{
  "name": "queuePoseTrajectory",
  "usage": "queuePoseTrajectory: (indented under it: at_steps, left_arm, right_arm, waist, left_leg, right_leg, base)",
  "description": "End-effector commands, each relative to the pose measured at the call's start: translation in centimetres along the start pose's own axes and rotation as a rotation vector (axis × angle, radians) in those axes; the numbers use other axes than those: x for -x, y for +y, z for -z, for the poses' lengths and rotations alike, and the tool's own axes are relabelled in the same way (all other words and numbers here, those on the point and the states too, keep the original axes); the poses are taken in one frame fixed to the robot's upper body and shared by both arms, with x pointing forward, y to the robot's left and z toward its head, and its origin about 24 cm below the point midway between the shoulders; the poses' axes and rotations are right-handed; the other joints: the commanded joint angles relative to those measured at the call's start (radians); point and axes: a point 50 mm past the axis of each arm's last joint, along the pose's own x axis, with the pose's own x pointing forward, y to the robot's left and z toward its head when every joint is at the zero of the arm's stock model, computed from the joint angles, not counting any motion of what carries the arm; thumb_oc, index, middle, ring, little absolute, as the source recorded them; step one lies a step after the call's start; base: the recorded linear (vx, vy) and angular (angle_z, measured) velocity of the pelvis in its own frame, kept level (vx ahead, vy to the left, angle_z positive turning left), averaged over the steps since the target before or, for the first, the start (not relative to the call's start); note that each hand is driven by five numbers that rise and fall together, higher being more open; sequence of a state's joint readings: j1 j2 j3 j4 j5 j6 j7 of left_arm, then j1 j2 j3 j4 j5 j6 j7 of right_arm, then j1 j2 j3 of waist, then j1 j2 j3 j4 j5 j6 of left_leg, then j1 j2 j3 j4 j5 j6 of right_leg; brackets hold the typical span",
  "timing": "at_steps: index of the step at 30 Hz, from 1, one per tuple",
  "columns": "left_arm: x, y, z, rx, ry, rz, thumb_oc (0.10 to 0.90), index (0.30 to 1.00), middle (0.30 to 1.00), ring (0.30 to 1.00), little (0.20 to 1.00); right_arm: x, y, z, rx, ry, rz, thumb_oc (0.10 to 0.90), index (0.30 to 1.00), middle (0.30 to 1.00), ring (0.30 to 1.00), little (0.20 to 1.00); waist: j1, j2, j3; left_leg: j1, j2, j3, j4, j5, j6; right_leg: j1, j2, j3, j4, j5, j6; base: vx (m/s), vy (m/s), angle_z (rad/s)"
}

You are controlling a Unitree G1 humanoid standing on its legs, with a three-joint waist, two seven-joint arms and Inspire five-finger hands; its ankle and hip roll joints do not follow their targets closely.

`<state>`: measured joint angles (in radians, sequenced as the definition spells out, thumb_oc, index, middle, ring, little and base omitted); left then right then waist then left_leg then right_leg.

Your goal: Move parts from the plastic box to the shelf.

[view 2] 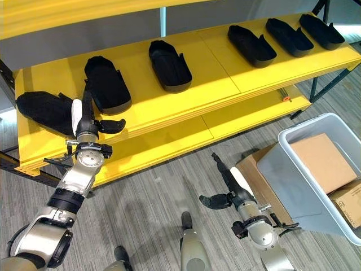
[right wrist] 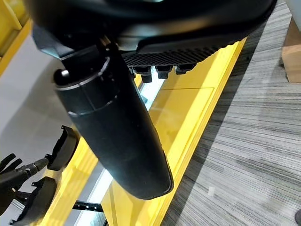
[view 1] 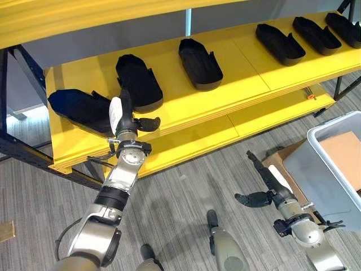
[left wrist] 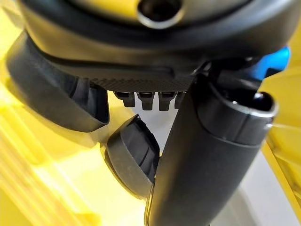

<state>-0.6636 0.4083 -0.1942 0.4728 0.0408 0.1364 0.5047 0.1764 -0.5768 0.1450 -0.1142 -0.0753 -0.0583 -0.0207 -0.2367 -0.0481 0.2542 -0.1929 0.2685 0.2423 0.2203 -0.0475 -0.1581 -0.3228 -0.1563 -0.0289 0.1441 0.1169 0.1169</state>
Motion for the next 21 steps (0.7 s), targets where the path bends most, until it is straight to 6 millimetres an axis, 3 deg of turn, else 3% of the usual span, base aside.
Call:
queuePoseTrajectory:
  at_steps: [1,10,21]
  left_arm:
    - [-2.8,2.4,-6.2,0.060,-0.205,-0.147,0.900,1.000,1.000,1.000,1.000]
    - [-3.8,4.3,-6.0,0.027,-0.188,-0.234,0.900,1.000,1.000,1.000,1.000]
    - [-3.5,6.3,-5.8,-0.008,-0.231,-0.321,0.900,1.000,1.000,1.000,1.000]
  right_arm:
    - [-0.5,-3.3,-5.4,0.070,-0.287,0.118,0.900,1.000,1.000,1.000,1.000]
    - [-0.3,-3.4,-5.5,0.082,-0.296,0.119,0.900,1.000,1.000,1.000,1.000]
    - [-0.3,-3.6,-5.9,0.086,-0.324,0.117,0.900,1.000,1.000,1.000,1.000]
  waist:
    - [0.005,-0.001,-0.019]
    - [0.003,-0.012,-0.004]
    - [0.019,-0.023,0.010]
  left_leg:
    - [-0.048,0.017,-0.024,0.057,-0.005,0.042]
    - [-0.075,0.022,-0.023,0.075,-0.008,0.043]
    - [-0.106,0.024,-0.043,0.105,-0.019,0.047]
  right_leg:
    - [0.005,-0.044,0.004,0.167,-0.181,0.037]
    - [-0.022,-0.037,0.008,0.178,-0.181,0.036]
    - [-0.036,-0.039,0.001,0.202,-0.187,0.031]
  base:
    - [-0.02,-0.016,-0.03]
    - [-0.01,-0.009,-0.05]
    - [0.00,0.000,0.01]
